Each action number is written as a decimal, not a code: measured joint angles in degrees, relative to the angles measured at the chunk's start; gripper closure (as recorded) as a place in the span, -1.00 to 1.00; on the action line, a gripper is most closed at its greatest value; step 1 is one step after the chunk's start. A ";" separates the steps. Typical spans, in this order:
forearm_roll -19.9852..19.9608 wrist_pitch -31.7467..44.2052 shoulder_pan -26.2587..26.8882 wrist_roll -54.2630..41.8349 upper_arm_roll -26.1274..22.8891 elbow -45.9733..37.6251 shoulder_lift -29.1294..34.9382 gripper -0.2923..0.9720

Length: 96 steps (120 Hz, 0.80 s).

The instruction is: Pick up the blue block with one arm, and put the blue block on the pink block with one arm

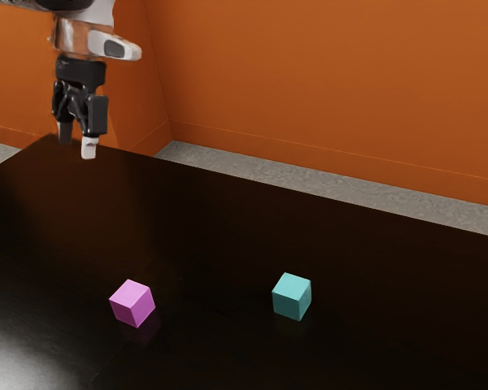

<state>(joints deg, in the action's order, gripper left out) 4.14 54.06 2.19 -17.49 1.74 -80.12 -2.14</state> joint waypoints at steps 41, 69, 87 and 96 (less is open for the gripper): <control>-0.96 17.87 -10.54 -14.33 -9.94 9.54 -2.79 -0.54; 1.55 23.17 -35.71 -17.76 -41.26 -0.67 2.32 -0.53; -23.38 27.71 -86.20 -21.57 -78.71 -12.52 40.55 -0.54; -31.98 29.03 -94.92 -25.69 -90.76 -10.58 46.40 -0.53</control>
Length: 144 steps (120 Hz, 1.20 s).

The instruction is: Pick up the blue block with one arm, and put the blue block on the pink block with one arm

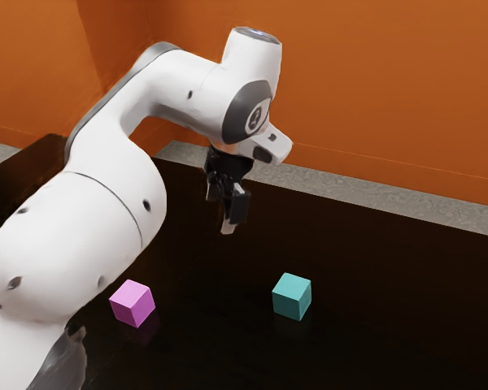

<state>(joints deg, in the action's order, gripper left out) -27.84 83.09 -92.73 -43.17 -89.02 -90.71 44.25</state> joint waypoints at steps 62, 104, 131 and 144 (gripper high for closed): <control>-32.47 17.86 -8.11 -41.73 -14.87 -4.36 13.03 -0.54; -38.16 25.40 -9.63 -63.12 -16.92 -5.00 16.69 -0.54; -39.90 26.72 -10.72 -71.36 -18.01 -5.02 17.47 -0.54; -40.38 26.99 -10.79 -74.16 -18.12 -5.02 17.61 -0.54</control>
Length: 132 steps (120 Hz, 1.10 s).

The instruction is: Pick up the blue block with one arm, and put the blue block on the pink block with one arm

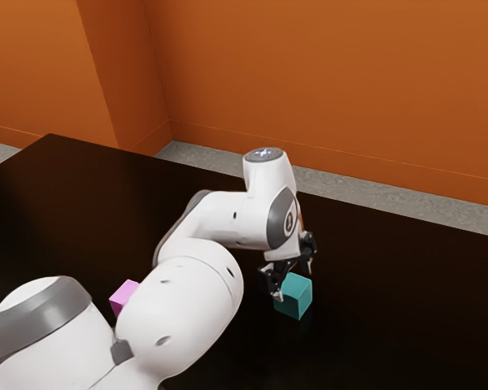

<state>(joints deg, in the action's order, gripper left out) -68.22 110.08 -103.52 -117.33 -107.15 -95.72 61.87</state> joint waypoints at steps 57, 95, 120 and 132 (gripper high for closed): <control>-0.79 0.32 -0.53 -5.33 -0.54 0.00 0.39 -0.54; -0.16 -0.82 -0.84 0.34 -0.55 0.06 0.40 -0.54; -0.17 -1.57 -0.80 4.26 -0.55 0.42 0.36 -0.54; -0.10 -1.93 -0.86 6.13 -1.06 0.31 0.39 -0.53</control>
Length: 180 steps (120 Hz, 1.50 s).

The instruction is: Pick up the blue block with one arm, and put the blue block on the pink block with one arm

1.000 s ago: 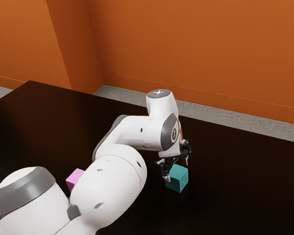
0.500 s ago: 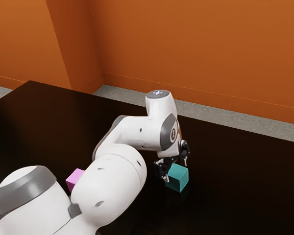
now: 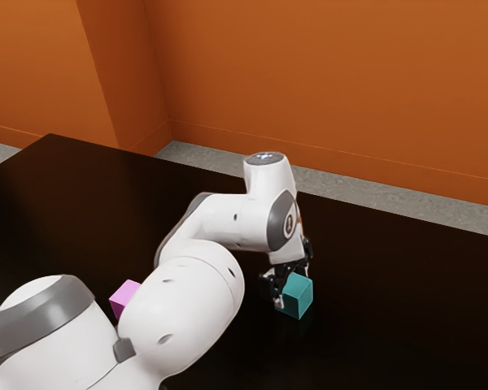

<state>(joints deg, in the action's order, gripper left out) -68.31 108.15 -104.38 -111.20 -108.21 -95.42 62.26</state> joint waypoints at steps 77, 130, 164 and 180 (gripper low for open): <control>5.96 -0.37 -0.28 6.46 -0.98 0.40 0.09 -0.06; 6.78 -1.71 10.27 7.82 12.11 -7.70 -3.68 0.06; 15.13 -0.50 36.72 1.50 36.17 -39.91 -12.66 0.05; 16.25 1.10 31.79 -3.73 37.16 -43.43 -13.11 0.05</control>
<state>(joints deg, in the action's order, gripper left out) -52.06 109.25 -72.59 -114.93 -71.05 -138.85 49.15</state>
